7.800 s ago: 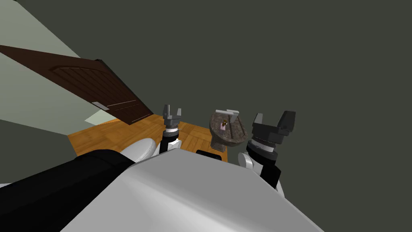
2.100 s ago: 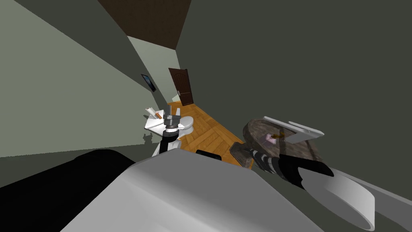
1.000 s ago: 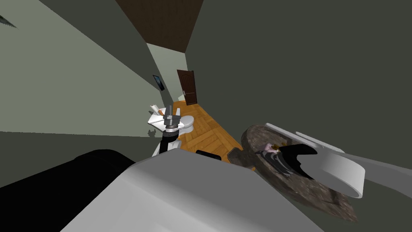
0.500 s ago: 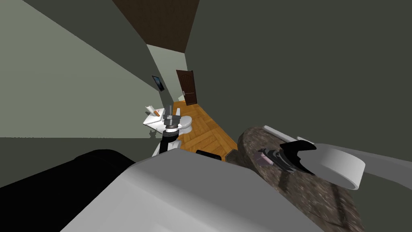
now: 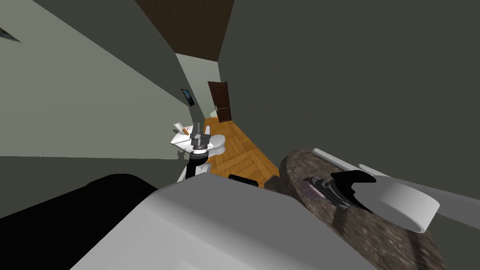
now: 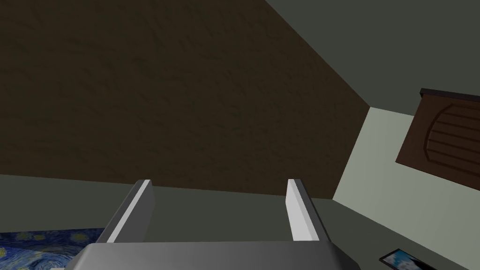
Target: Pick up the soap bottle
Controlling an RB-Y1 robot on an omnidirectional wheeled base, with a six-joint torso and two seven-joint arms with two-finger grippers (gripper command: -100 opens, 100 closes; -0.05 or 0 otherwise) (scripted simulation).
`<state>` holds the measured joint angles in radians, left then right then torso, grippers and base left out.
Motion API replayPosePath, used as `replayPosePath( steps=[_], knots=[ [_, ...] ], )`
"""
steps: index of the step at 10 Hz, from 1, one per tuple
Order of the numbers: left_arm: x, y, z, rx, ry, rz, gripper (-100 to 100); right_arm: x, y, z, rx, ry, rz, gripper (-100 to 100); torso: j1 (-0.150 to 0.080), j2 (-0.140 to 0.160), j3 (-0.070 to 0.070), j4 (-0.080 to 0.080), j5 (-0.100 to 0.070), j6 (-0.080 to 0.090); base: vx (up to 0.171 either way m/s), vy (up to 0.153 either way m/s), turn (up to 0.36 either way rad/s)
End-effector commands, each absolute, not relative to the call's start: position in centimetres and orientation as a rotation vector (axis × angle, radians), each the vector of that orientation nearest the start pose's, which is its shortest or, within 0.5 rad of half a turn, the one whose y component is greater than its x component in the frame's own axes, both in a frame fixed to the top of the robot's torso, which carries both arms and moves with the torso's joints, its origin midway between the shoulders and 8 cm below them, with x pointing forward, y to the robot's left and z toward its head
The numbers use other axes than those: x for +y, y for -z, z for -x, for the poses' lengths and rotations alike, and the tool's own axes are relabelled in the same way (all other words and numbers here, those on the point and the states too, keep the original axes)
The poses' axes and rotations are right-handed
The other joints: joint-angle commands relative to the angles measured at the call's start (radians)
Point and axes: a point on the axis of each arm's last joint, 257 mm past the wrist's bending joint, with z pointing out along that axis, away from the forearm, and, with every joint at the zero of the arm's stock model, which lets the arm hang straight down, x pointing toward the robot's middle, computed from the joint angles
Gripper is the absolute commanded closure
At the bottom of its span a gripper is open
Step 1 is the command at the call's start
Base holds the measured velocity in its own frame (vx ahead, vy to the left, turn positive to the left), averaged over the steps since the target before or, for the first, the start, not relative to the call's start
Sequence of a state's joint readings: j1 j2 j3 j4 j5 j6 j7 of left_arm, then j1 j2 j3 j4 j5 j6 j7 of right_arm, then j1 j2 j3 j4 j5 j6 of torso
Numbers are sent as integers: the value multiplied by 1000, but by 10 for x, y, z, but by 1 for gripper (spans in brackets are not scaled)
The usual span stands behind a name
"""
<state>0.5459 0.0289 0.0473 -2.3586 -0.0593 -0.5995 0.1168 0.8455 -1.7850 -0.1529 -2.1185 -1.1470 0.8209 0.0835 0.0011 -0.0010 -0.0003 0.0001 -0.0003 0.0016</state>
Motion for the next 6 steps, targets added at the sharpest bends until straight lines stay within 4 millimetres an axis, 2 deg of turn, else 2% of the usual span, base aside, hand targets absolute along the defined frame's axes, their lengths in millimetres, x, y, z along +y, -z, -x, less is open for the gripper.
replayPosePath(
  steps=[1, 2, 3, 6],
  knots=[
    [277, -62, -306, 560, 1348, 518, 0, -494, 289, -226, 2637, 134, -1257, -100, 0, 0, 0, 0, 0, 0, 5, 21, 15],
    [277, -62, -306, 560, 1348, 518, 0, -494, 287, -226, 2640, 139, -1254, -100, -1, 0, 0, 0, 0, 0, 3, 6, -3],
    [277, -62, -306, 560, 1348, 518, 0, -494, 288, -226, 2639, 136, -1254, 100, -1, 0, 0, 0, 0, 0, 0, 0, 0],
    [277, -62, -306, 560, 1348, 518, 0, -494, 288, -226, 2639, 138, -1255, 100, -2, 0, 0, 0, -1, 0, 0, 0, 0]
  ],
)
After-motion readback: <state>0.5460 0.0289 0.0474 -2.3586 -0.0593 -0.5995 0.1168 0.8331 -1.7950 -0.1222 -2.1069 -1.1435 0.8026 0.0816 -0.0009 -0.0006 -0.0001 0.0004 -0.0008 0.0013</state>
